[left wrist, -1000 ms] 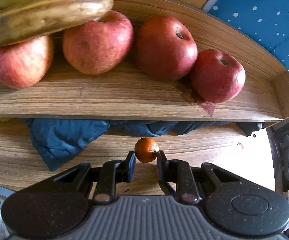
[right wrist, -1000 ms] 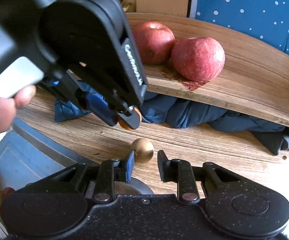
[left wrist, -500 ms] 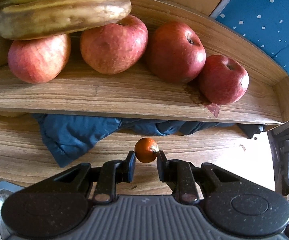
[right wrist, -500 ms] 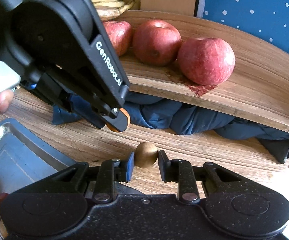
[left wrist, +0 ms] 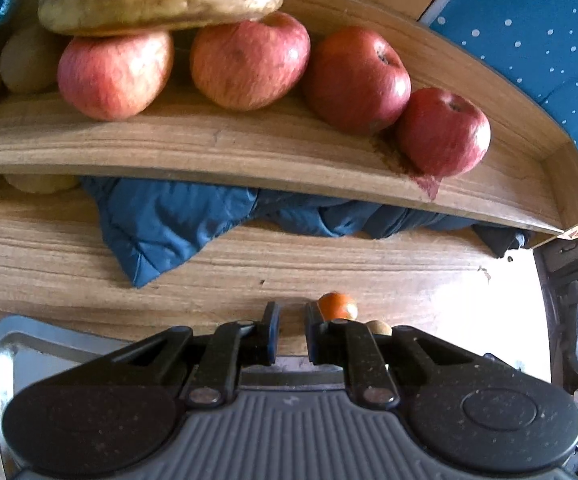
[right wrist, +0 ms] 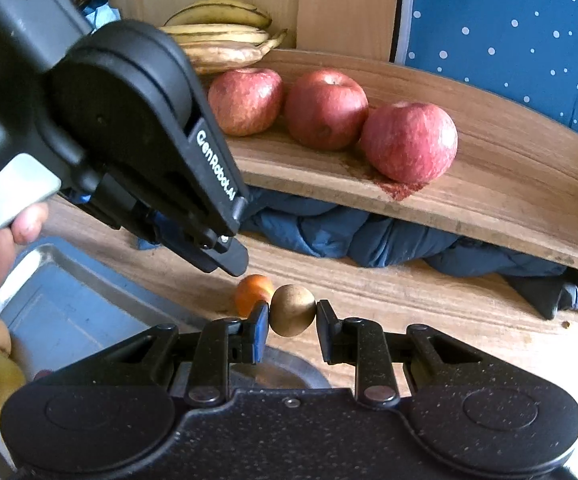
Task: Organize fruits
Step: 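Carry the tangerine and kiwi over the tray with both tools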
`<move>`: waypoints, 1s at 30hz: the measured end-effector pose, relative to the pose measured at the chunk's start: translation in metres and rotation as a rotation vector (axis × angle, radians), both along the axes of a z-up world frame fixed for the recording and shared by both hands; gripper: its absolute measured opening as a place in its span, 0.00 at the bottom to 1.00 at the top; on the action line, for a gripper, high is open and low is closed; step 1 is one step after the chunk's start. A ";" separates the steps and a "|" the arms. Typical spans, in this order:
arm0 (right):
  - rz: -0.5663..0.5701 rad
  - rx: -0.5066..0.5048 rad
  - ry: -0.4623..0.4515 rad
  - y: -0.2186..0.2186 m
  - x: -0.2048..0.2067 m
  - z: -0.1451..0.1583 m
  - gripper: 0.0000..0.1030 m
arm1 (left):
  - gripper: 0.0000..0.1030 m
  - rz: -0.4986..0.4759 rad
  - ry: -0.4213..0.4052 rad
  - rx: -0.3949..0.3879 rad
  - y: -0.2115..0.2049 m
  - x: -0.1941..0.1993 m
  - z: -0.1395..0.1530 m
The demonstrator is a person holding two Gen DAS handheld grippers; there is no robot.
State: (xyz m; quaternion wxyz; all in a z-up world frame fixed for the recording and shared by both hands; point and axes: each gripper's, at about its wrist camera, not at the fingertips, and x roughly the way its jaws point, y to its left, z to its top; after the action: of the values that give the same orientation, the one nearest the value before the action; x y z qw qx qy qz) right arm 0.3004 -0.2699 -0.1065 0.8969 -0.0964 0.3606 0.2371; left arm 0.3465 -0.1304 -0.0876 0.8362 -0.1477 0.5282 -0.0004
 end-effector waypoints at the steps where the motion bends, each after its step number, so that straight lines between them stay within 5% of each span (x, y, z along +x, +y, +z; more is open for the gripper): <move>1: -0.002 -0.001 0.002 -0.001 -0.002 -0.001 0.26 | 0.15 -0.003 0.002 0.000 -0.002 0.000 -0.001; 13: -0.073 -0.016 0.028 -0.021 0.000 -0.009 0.26 | 0.35 -0.111 -0.008 -0.005 -0.035 0.023 -0.008; 30: -0.120 -0.011 0.056 -0.033 0.009 -0.016 0.26 | 0.30 -0.122 0.042 0.018 -0.038 0.021 -0.023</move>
State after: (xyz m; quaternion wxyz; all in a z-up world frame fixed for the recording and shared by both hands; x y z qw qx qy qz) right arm 0.3093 -0.3031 -0.1225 0.8985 -0.0728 0.3920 0.1834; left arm 0.3675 -0.1680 -0.1103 0.8247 -0.1076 0.5536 -0.0437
